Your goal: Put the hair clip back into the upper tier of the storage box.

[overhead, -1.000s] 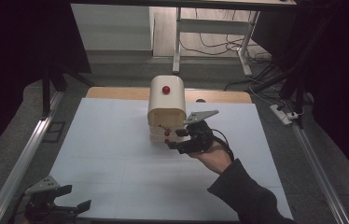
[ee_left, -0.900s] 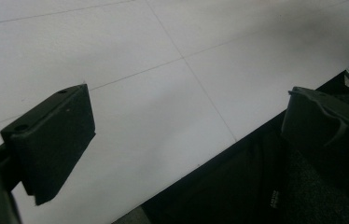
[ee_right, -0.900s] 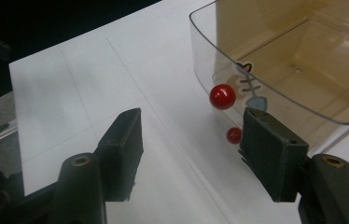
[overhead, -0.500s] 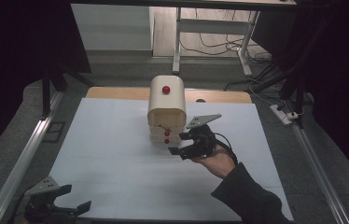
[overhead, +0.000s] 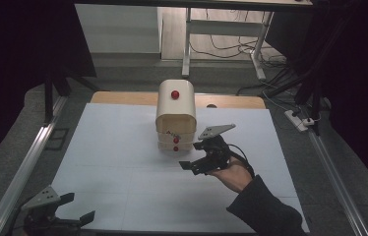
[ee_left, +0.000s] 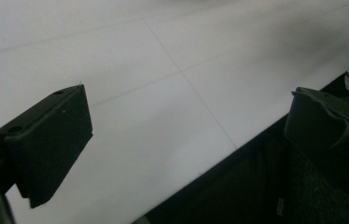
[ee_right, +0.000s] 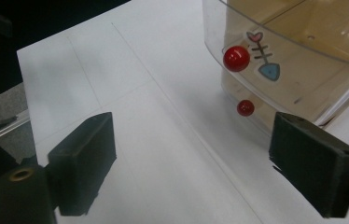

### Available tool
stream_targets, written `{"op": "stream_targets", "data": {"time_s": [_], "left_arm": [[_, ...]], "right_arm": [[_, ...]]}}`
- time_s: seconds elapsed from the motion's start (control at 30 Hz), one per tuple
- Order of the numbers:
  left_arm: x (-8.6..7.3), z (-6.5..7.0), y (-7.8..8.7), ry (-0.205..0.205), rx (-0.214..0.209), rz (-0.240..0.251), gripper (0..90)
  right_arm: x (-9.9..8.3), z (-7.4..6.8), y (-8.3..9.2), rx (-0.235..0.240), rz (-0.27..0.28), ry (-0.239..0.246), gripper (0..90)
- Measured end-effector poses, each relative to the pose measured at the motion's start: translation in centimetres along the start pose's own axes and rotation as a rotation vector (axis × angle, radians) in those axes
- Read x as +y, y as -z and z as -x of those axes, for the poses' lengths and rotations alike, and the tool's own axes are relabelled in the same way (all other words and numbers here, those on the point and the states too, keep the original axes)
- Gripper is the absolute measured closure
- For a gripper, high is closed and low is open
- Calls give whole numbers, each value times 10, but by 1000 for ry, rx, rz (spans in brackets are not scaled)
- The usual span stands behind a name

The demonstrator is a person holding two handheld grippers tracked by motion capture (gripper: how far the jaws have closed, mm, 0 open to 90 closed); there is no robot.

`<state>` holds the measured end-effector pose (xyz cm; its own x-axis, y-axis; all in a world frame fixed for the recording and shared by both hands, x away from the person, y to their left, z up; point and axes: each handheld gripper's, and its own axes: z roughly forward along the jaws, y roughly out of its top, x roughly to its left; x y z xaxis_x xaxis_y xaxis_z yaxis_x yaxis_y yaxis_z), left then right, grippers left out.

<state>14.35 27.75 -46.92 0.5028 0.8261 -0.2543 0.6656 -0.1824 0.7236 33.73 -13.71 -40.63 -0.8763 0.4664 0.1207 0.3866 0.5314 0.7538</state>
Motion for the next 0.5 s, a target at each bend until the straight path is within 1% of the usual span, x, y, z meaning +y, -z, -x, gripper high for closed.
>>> {"op": "stream_targets", "data": {"time_s": [0.07,0.2,0.3,0.5], "left_arm": [[0,-1,0,6,-4,4,12],[-1,-3,0,19,-13,4,12],[-1,-3,0,25,-16,1,12],[0,-4,-1,30,-31,-5,19]], "right_arm": [[-2,0,0,-2,0,-2,112],[-5,-1,1,9,6,-7,92],[-8,-2,2,5,13,-2,80],[-15,-4,-1,1,0,4,62]]}}
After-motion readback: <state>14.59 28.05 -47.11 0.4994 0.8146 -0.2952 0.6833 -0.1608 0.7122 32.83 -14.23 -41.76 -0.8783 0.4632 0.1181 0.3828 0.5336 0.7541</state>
